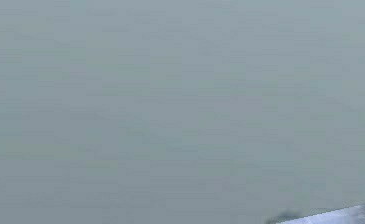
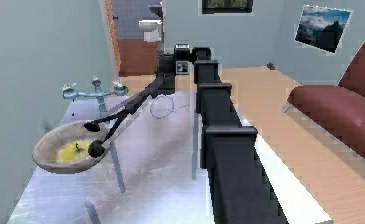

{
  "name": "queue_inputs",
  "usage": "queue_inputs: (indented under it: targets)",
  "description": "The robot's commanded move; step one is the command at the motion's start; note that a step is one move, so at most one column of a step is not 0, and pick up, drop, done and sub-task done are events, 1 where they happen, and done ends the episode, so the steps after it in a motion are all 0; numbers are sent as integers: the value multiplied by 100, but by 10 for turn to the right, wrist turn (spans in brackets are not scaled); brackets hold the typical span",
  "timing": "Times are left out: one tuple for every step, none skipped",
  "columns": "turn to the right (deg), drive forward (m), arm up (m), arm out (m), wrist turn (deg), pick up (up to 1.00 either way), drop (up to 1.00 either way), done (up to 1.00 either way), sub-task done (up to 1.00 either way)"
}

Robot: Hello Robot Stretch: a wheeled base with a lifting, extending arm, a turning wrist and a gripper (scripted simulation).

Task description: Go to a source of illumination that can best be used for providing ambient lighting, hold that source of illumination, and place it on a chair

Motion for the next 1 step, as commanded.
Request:
queue_inputs:
  targets:
    - [0,0,0,0,-120,0,0,0,0]
